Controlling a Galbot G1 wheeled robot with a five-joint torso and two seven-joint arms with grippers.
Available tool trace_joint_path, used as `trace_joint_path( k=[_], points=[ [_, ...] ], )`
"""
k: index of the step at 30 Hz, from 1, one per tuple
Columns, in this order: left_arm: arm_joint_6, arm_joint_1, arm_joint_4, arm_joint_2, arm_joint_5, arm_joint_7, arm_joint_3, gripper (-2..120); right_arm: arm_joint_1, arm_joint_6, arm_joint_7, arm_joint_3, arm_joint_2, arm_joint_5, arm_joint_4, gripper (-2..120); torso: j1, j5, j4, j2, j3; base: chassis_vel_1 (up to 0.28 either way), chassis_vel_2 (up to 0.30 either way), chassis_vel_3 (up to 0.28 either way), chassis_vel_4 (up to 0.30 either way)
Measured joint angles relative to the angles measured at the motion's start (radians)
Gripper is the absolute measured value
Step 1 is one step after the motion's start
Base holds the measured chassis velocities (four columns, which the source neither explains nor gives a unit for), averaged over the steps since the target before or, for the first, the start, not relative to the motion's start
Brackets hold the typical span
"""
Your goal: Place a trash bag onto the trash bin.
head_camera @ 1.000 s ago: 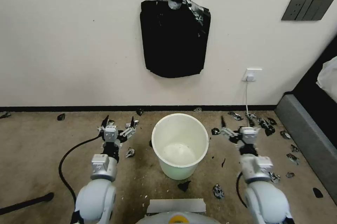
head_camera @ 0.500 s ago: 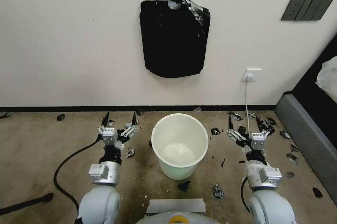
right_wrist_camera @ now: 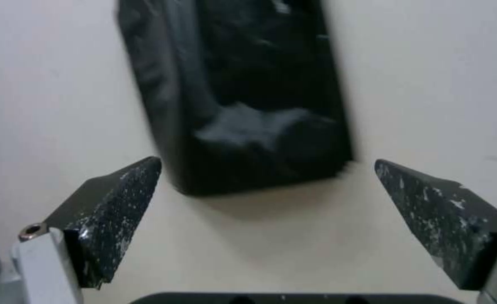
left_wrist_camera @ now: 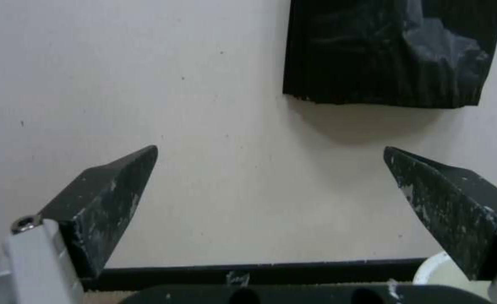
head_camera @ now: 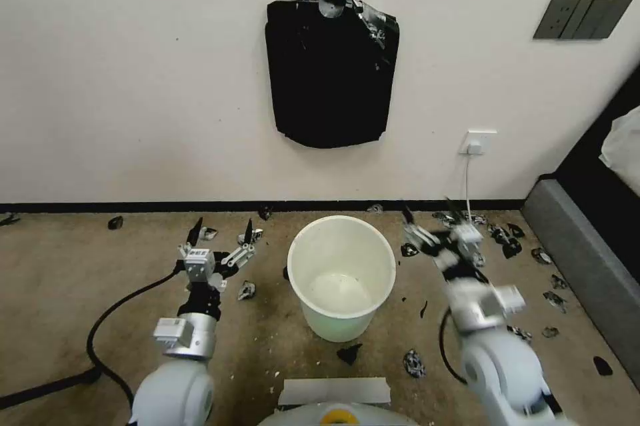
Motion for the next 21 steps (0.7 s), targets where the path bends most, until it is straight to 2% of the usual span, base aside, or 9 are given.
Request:
trace_joint_path(
  k=[3, 4, 7, 8, 10, 14, 16, 17, 21],
  points=[
    [-0.003, -0.003, -0.007, 0.014, -0.006, 0.006, 0.0, 100, 0.177, -0.072, 0.01, -0.087, -0.017, 0.155, -0.04, 100, 0.0, 0.0001, -0.0002, 0.0, 0.0, 0.0, 0.0, 0.0, 0.0],
    [-0.003, -0.003, -0.007, 0.014, -0.006, 0.006, 0.0, 100, 0.177, -0.072, 0.01, -0.087, -0.017, 0.155, -0.04, 100, 0.0, 0.0001, -0.0002, 0.0, 0.0, 0.0, 0.0, 0.0, 0.0],
    [-0.011, -0.009, -0.004, 0.024, -0.016, 0.004, -0.001, 100, 0.388, -0.116, 0.029, -0.151, 0.023, 0.281, -0.123, 100, 0.0, -0.0001, -0.0002, 0.0, 0.0, 0.0, 0.0, 0.0, 0.0],
    [-0.011, -0.009, -0.004, 0.024, -0.016, 0.004, -0.001, 100, 0.388, -0.116, 0.029, -0.151, 0.023, 0.281, -0.123, 100, 0.0, -0.0001, -0.0002, 0.0, 0.0, 0.0, 0.0, 0.0, 0.0],
    [-0.015, -0.007, -0.002, 0.019, -0.02, 0.003, -0.004, 100, 0.515, -0.138, 0.054, -0.17, 0.07, 0.39, -0.191, 100, 0.0, 0.0001, 0.0001, 0.0, 0.0, 0.0, 0.0, 0.0, 0.0],
    [-0.016, -0.006, 0.002, 0.005, -0.02, 0.003, -0.003, 100, 0.644, -0.152, 0.076, -0.172, 0.11, 0.515, -0.268, 100, 0.0, -0.0002, 0.0001, 0.0, 0.0, 0.0, 0.0, 0.0, 0.0],
    [-0.016, -0.006, 0.002, 0.004, -0.02, 0.003, -0.003, 100, 0.644, -0.152, 0.076, -0.172, 0.11, 0.515, -0.268, 100, 0.0, -0.0003, 0.0, 0.0, 0.0, 0.0, 0.0, 0.0, 0.0],
    [-0.02, -0.008, 0.008, -0.009, -0.019, 0.003, -0.001, 100, 0.724, -0.152, 0.082, -0.171, 0.134, 0.59, -0.326, 100, 0.0, -0.0001, 0.0, 0.0, 0.0, 0.0, 0.0, 0.0, 0.0],
    [-0.025, -0.008, 0.01, -0.022, -0.019, 0.002, -0.005, 100, 0.823, -0.151, 0.082, -0.16, 0.165, 0.659, -0.408, 100, 0.0, -0.0001, 0.0, 0.0, 0.0, 0.0, 0.0, 0.0, 0.0]
  ],
)
